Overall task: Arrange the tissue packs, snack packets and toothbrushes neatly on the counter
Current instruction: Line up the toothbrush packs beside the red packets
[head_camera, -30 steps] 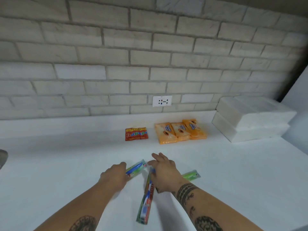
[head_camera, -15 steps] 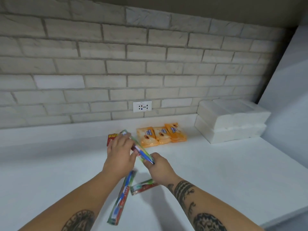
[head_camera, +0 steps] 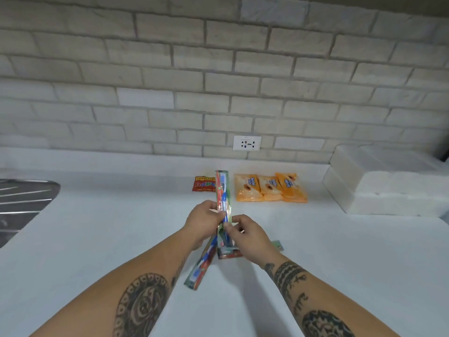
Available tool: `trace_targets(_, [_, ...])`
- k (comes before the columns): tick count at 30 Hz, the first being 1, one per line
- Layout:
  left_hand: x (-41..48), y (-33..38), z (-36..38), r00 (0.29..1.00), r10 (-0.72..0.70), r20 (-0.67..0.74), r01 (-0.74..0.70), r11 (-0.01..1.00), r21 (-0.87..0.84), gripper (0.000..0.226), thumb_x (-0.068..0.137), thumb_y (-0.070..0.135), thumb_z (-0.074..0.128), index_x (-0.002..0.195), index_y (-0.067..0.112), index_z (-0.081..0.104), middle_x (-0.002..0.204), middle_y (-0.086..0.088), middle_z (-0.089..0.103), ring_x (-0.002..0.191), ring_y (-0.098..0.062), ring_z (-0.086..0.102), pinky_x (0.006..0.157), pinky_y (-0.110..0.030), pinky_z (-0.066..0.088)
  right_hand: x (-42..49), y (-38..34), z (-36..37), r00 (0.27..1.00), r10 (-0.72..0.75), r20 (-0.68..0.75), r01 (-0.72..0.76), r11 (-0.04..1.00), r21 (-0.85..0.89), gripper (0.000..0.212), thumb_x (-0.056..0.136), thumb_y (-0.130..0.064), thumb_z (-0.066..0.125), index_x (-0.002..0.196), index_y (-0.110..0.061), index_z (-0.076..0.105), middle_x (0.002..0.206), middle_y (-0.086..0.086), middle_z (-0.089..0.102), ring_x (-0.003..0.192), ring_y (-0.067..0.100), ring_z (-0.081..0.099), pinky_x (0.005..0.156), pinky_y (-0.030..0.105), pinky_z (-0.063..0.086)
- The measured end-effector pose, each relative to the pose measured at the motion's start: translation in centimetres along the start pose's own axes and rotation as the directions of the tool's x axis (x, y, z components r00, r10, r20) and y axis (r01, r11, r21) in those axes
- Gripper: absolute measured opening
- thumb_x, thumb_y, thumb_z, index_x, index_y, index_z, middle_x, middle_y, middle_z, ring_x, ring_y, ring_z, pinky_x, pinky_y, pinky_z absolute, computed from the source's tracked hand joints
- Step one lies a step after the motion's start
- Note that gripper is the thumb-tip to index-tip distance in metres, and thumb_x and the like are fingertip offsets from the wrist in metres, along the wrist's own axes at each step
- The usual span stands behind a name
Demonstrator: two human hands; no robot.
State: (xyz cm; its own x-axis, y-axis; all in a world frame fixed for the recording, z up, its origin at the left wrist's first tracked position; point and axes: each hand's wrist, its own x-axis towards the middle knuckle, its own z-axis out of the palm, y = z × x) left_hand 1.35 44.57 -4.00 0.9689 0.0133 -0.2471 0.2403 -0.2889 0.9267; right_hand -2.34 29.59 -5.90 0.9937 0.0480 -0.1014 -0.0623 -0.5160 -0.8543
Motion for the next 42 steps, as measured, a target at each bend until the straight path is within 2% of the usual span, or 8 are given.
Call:
trace_targets(4, [-0.3, -2.2, -1.5, 0.998, -0.037, 0.058, 0.039, 0.999, -0.034, 0.007, 0.098, 0.022, 0.067, 0.104, 0.020, 0.070, 0.098, -0.009, 0.079, 0.086, -0.026, 0.078, 0.084, -0.045, 0.064, 0.6, -0.6, 1.7, 1.000, 0.012, 0.017, -0.014, 0.995, 0.099, 0.043, 0.103, -0.033, 0.057, 0.144, -0.027, 0.044, 0.100, 0.007, 0.066, 0.069, 0.007, 0.068, 0.046, 0.014, 0.047])
trace_targets(11, [1.5, -4.3, -4.4, 0.999, -0.012, 0.041, 0.013, 1.000, -0.028, 0.042, 0.093, 0.014, 0.070, 0.130, 0.030, 0.058, 0.105, -0.006, 0.074, 0.094, -0.023, 0.075, 0.086, -0.042, 0.062, 4.1, -1.3, 6.1, 0.998, 0.060, 0.032, -0.061, 0.996, 0.057, 0.043, 0.102, -0.022, 0.056, 0.143, -0.029, 0.048, 0.090, 0.000, 0.063, 0.068, 0.013, 0.067, 0.042, 0.021, 0.046])
trace_targets(21, [7.8, -8.0, -8.6, 0.988, -0.078, -0.130, 0.090, 0.992, 0.086, 0.044, 0.090, 0.021, 0.076, 0.133, 0.017, 0.063, 0.119, -0.004, 0.073, 0.102, -0.023, 0.071, 0.093, -0.041, 0.060, 11.3, -0.8, 11.7, 0.989, -0.013, 0.149, 0.019, 0.999, -0.034, 0.045, 0.095, -0.007, 0.058, 0.132, -0.031, 0.067, 0.076, -0.012, 0.067, 0.072, 0.006, 0.060, 0.072, 0.021, 0.053])
trace_targets(24, [10.2, -9.0, -9.9, 0.977, -0.075, -0.200, 0.109, 0.980, 0.168, 0.042, 0.091, 0.023, 0.075, 0.131, 0.013, 0.066, 0.122, -0.006, 0.073, 0.105, -0.024, 0.070, 0.092, -0.033, 0.056, 13.6, -0.9, 13.8, 0.987, -0.037, 0.157, 0.049, 0.997, -0.067, 0.039, 0.095, -0.005, 0.058, 0.125, -0.026, 0.073, 0.090, -0.006, 0.074, 0.075, 0.004, 0.061, 0.073, 0.014, 0.047])
trace_targets(30, [15.6, -10.6, -12.8, 0.953, -0.050, -0.298, 0.145, 0.942, 0.304, 0.018, 0.093, 0.031, 0.072, 0.107, 0.021, 0.068, 0.099, 0.000, 0.072, 0.086, -0.021, 0.066, 0.063, -0.022, 0.044, 18.0, -2.0, 18.5, 0.989, -0.035, 0.140, 0.060, 0.982, -0.179, 0.044, 0.090, -0.016, 0.064, 0.129, -0.036, 0.065, 0.098, -0.012, 0.066, 0.098, 0.012, 0.056, 0.092, 0.031, 0.051])
trace_targets(34, [19.9, -11.4, -14.1, 0.959, -0.025, -0.281, 0.176, 0.832, 0.527, 0.034, 0.101, 0.036, 0.050, 0.099, 0.012, 0.073, 0.104, -0.013, 0.067, 0.104, -0.036, 0.064, 0.086, -0.036, 0.051, 21.2, -2.7, 20.1, 0.983, -0.092, 0.160, 0.159, 0.860, -0.485, 0.056, 0.100, -0.035, 0.052, 0.155, -0.037, 0.037, 0.156, -0.010, 0.041, 0.126, 0.024, 0.034, 0.099, 0.039, 0.036])
trace_targets(38, [22.6, -11.1, -15.5, 0.983, -0.031, -0.180, 0.138, 0.771, 0.622, 0.018, 0.088, 0.024, 0.061, 0.099, 0.020, 0.075, 0.103, -0.009, 0.071, 0.098, -0.031, 0.067, 0.080, -0.034, 0.056, 24.1, -2.5, 20.7, 0.975, -0.140, 0.171, 0.217, 0.759, -0.614, 0.052, 0.105, -0.042, 0.034, 0.157, -0.036, 0.031, 0.164, -0.010, 0.031, 0.127, 0.023, 0.029, 0.086, 0.038, 0.024])
trace_targets(42, [24.2, -11.7, -17.0, 0.991, 0.069, -0.115, 0.038, 0.678, 0.734, 0.037, 0.095, 0.036, 0.058, 0.131, 0.047, 0.063, 0.133, 0.003, 0.056, 0.124, -0.027, 0.048, 0.097, -0.040, 0.040, 26.9, -2.7, 20.4, 0.974, -0.117, 0.197, 0.219, 0.719, -0.660, 0.054, 0.107, -0.046, 0.030, 0.159, -0.036, 0.025, 0.166, -0.009, 0.026, 0.134, 0.026, 0.028, 0.092, 0.041, 0.026])
